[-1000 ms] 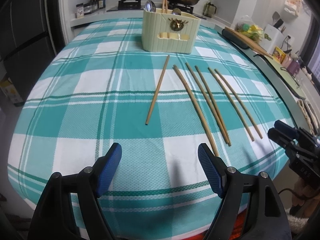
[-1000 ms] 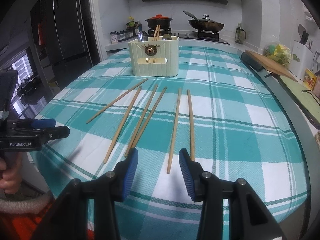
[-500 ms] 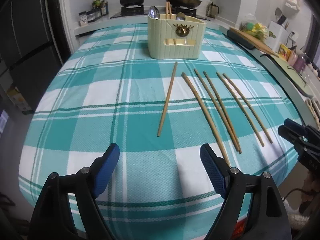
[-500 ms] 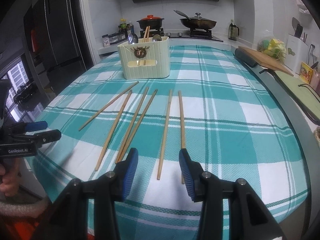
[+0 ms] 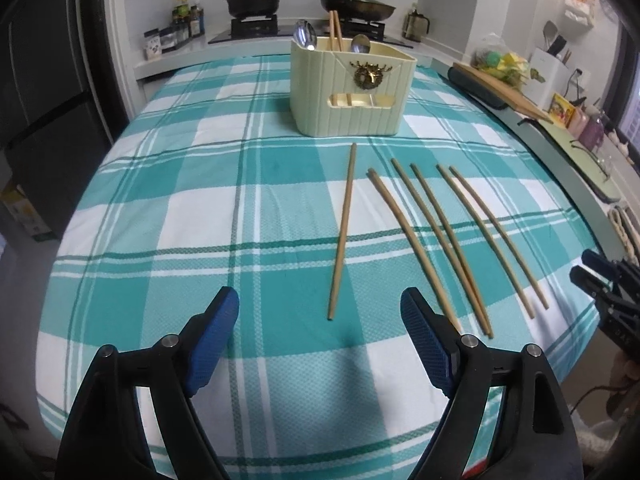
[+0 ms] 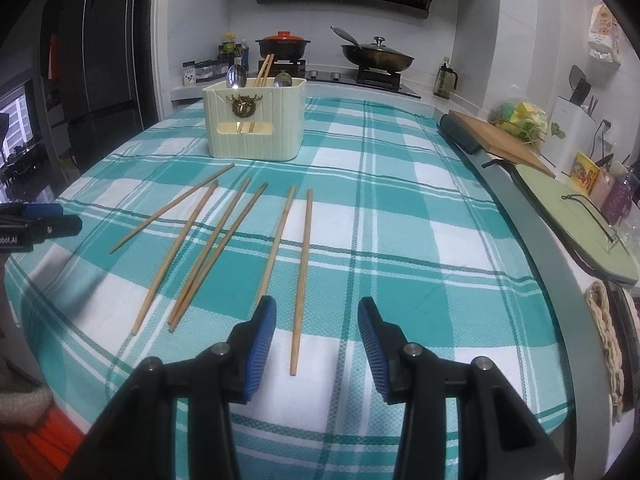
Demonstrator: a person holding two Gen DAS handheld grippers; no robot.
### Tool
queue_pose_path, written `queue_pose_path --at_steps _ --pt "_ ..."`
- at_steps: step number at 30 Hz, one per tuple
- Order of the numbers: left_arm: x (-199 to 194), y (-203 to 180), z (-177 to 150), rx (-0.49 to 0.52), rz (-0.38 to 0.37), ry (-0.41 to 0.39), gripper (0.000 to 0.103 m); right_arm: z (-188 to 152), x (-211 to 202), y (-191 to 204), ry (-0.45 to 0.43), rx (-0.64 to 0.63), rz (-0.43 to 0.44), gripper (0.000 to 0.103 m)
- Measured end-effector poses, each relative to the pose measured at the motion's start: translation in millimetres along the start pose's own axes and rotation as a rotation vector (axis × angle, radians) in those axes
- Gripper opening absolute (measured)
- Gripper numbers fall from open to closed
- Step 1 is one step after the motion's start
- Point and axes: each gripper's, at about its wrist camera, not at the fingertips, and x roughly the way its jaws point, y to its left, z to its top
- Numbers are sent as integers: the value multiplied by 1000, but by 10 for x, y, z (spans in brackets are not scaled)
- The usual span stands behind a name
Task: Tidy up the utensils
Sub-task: 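Move both open tools back over the loose chopsticks on the cloth, then lower the left tool over a chopstick while the right tool lowers over another chopstick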
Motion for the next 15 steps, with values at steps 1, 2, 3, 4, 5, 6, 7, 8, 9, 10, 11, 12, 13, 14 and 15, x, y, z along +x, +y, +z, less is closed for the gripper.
queue_pose_path --at_steps 1,2,3,4,5,6,7,8,9,10,11,12,13,14,15 --pt "68 14 37 8 4 10 84 -6 23 -3 7 1 4 43" --pt "127 19 73 16 6 14 84 -7 48 -11 11 7 14 43" --pt "194 17 105 29 6 17 84 3 82 -29 18 18 28 43" --pt "273 8 130 44 14 27 84 18 123 -52 27 32 43 43" --pt "351 2 149 57 31 37 84 37 171 -78 35 46 52 42" --pt "433 -4 160 69 48 44 84 60 223 -102 44 57 53 41" --pt "507 -12 164 79 60 53 84 85 284 -122 58 66 56 41" --pt "582 -28 163 92 71 64 84 101 340 -135 73 74 63 40" --pt "638 -42 155 105 77 71 84 120 392 -148 83 83 67 39" --pt "698 -62 144 120 89 77 84 132 438 -152 93 88 74 39" --pt "740 -78 130 134 101 83 83 140 498 -145 110 86 87 38" --pt "784 -94 123 148 116 89 83 143 563 -134 131 82 92 36" --pt "810 -97 119 154 125 90 82 141 622 -118 148 77 94 35" --pt "809 -90 125 149 123 81 82 138 674 -103 160 71 102 35" --pt "815 -79 142 142 126 85 81 137 719 -88 170 66 107 34"
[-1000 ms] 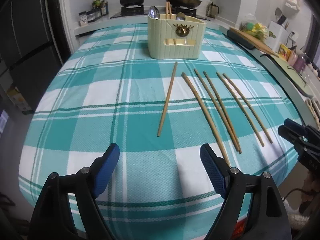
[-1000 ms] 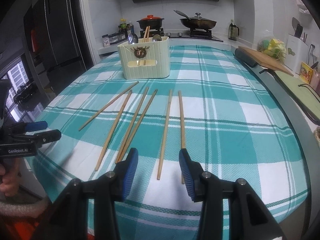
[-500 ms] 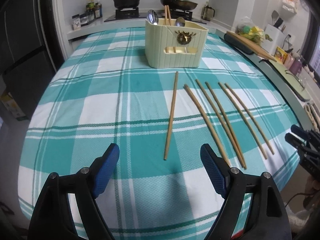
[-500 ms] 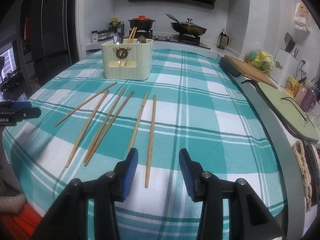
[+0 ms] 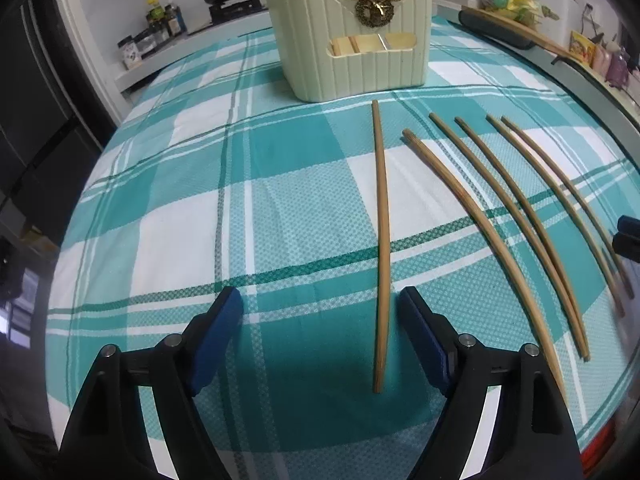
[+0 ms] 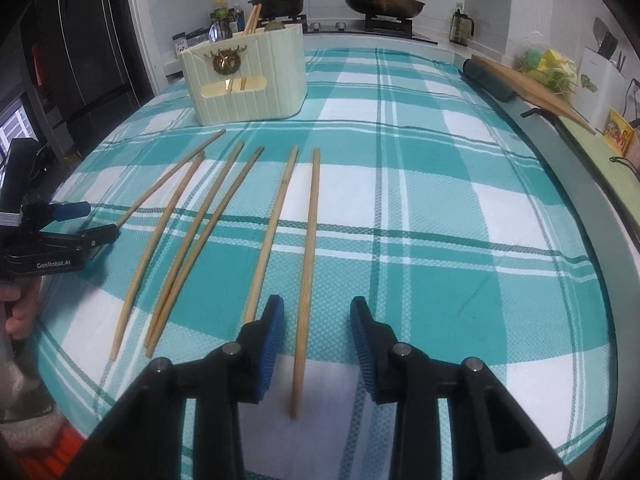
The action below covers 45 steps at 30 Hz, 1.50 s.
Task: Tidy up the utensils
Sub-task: 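Lower the left tool over a chopstick while the right tool lowers over another chopstick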
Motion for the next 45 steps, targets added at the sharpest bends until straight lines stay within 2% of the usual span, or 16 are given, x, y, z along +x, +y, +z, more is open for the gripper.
queue_pose_path --at_steps 1,3,5,6,8,9,15,21,23,24,25,26,27,28,33,45 --pt "2 10 11 -6 0 2 75 3 42 14 8 -5 -1 34" --pt "5 20 33 -19 -31 10 53 8 115 44 22 -20 -3 31" --pt "4 4 50 -34 -78 17 15 5 173 60 33 -24 -3 27" --pt "2 -19 55 -32 -67 17 6 0 183 71 29 -29 -7 25" --pt "-8 -56 43 -34 -43 12 4 -4 179 88 19 -44 -23 13" --pt "-17 -54 26 -49 -40 9 4 -7 174 82 16 -40 -29 7" --pt "-226 39 -274 -148 -46 37 4 -59 116 -145 16 58 -51 7" --pt "-556 103 -730 -170 -76 52 5 -245 -55 -290 55 73 -85 7" --pt "-624 173 -762 -196 -96 47 16 -298 -106 -298 70 65 -87 7" --pt "-641 215 -732 -204 -110 45 24 -311 -125 -304 78 68 -88 9" --pt "-664 261 -697 -214 -127 40 41 -309 -136 -314 87 75 -81 10" --pt "-693 317 -650 -226 -146 26 51 -300 -146 -327 93 86 -67 20" --pt "-706 371 -588 -237 -166 15 52 -282 -160 -341 94 99 -47 32" --pt "-707 416 -528 -239 -186 15 52 -257 -182 -352 89 109 -30 35" --pt "-554 535 -228 -200 -222 48 52 -70 -255 -352 91 91 16 35" --pt "-21 459 162 -111 -281 167 52 362 218 -447 274 38 53 35"
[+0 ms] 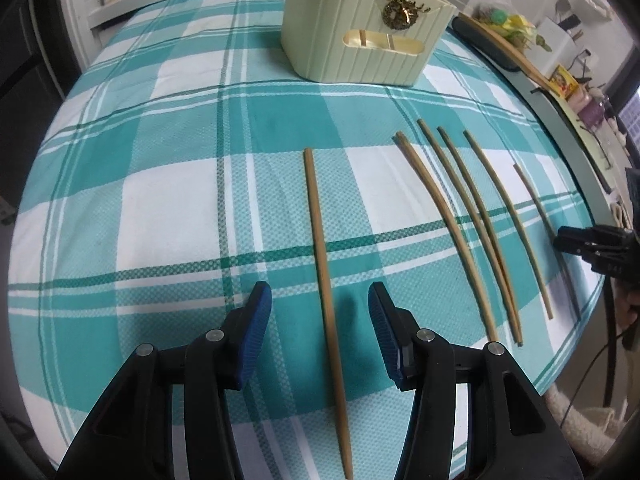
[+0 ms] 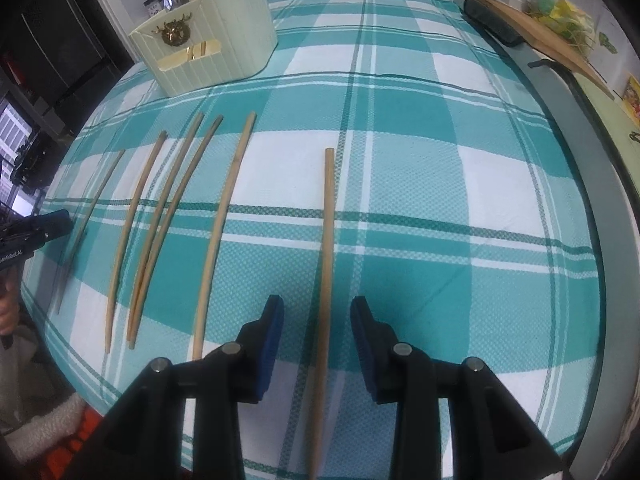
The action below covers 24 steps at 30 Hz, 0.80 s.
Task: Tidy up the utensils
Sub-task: 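Lower the left tool over a chopstick while the right tool lowers over another chopstick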
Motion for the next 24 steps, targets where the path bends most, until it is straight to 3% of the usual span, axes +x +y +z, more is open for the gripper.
queue_pose_path --at_steps 6,13,15,19,24 --pt "214 -38 201 62 73 34 52 254 228 59 42 -53 -71 35" --pt "398 -145 525 130 123 59 51 638 370 66 68 -56 -83 35" --pt "425 -142 596 128 127 63 42 740 409 53 63 -42 -84 28" --pt "445 -163 657 133 137 54 7 881 458 37 54 -27 -97 9" --pt "369 -193 625 120 153 5 4 950 473 12 22 1 -82 7"
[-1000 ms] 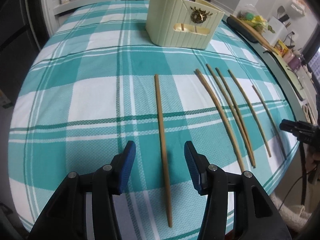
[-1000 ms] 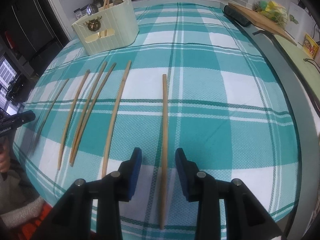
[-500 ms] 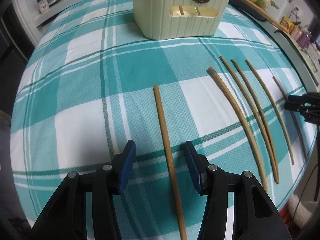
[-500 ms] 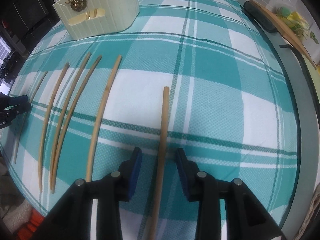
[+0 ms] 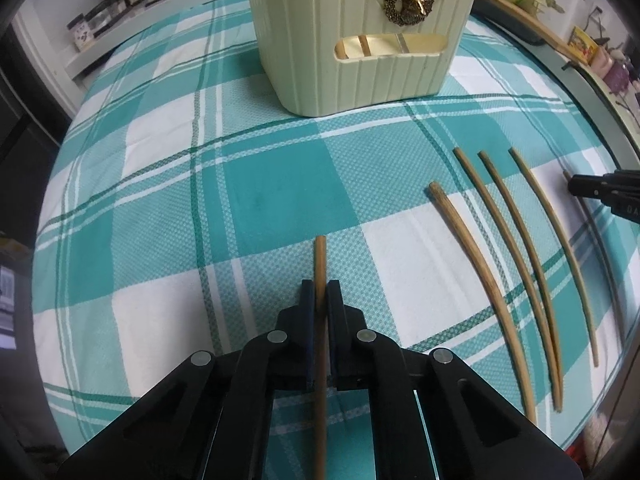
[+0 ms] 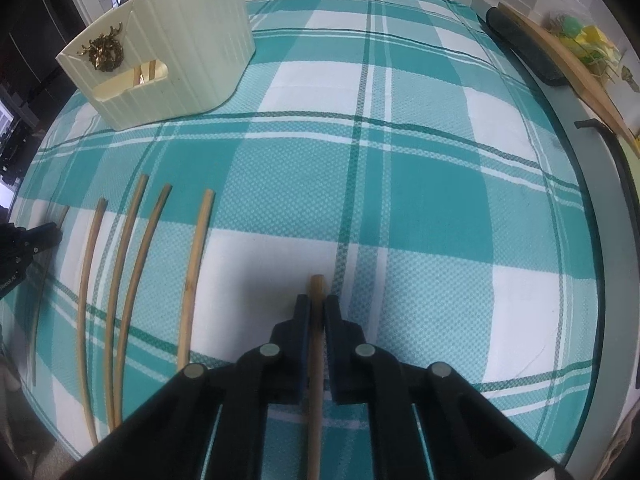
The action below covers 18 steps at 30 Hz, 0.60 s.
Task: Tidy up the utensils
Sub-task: 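Lower the left tool over a chopstick while the right tool lowers over another chopstick, then close the left tool on its chopstick while the right tool closes on its chopstick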
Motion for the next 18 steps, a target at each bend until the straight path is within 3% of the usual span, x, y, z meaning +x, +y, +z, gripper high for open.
queue_pose_path --at_steps 6,12,18 --pt "-631 131 -67 -76 -41 -151 4 -48 -404 -23 -139 33 81 7" --pt "-1497 211 -197 -133 -114 -340 4 -212 -1209 92 -329 -21 112 7" --pt "-2051 190 -373 -148 -149 -472 4 -424 -1907 229 -511 -69 134 7"
